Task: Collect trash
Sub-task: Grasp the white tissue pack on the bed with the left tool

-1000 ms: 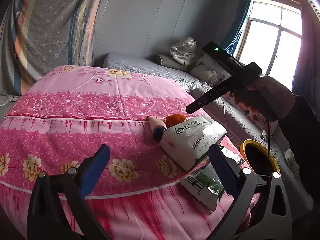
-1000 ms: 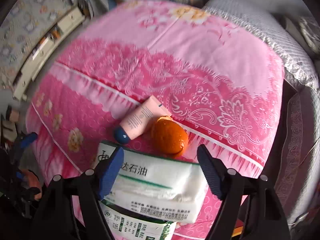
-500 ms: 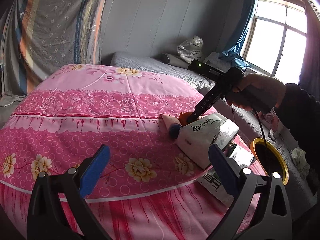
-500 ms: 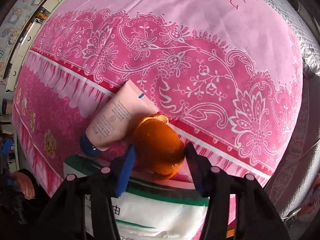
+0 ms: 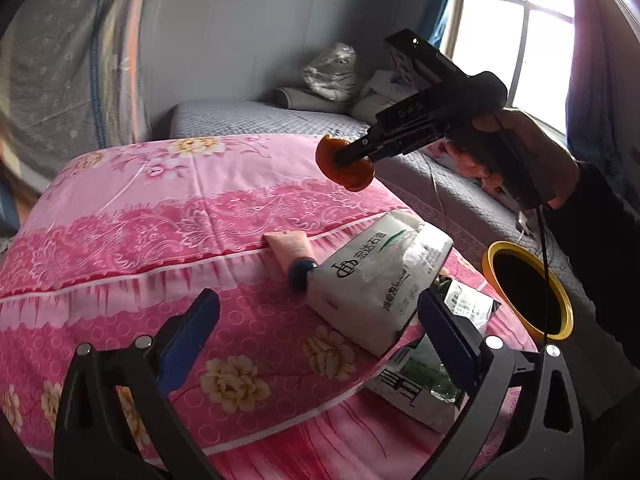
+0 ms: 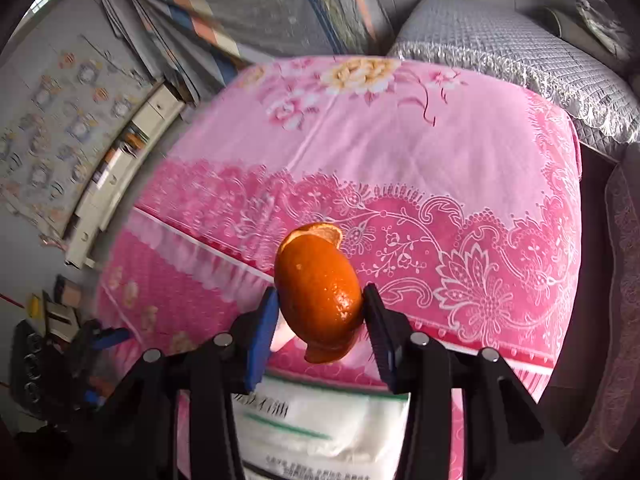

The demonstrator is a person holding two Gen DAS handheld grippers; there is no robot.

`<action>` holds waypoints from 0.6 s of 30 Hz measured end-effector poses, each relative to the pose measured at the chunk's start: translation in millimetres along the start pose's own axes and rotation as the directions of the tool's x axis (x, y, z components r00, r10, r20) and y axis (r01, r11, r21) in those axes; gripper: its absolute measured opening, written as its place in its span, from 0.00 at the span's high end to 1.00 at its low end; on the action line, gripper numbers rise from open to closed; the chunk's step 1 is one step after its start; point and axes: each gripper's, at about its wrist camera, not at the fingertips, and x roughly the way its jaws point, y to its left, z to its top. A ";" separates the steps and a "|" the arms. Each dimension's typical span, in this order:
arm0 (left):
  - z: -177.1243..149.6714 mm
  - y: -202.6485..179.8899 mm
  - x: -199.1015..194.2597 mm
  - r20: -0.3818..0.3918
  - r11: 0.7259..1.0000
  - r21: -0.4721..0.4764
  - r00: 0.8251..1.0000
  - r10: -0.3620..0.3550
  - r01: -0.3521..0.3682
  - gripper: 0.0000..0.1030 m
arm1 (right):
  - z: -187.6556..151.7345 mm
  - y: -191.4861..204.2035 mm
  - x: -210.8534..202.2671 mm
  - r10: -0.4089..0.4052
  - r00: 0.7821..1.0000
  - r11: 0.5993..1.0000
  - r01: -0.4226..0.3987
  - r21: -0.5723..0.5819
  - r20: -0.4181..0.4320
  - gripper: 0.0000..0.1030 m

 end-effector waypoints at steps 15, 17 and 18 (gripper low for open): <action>41.6 -53.4 68.1 -0.190 0.924 0.294 0.962 -0.196 0.246 0.08 | -149.0 -40.2 -124.5 0.144 0.946 0.967 -0.197 0.162 0.291 0.59; 45.3 -61.3 79.0 -0.235 0.899 0.320 0.944 -0.230 0.299 0.08 | -168.6 -46.6 -134.1 0.144 0.939 0.960 -0.210 0.188 0.313 0.59; 46.5 -64.5 83.1 -0.251 0.889 0.332 0.938 -0.239 0.315 0.08 | -178.2 -50.7 -137.8 0.147 0.935 0.954 -0.220 0.203 0.323 0.59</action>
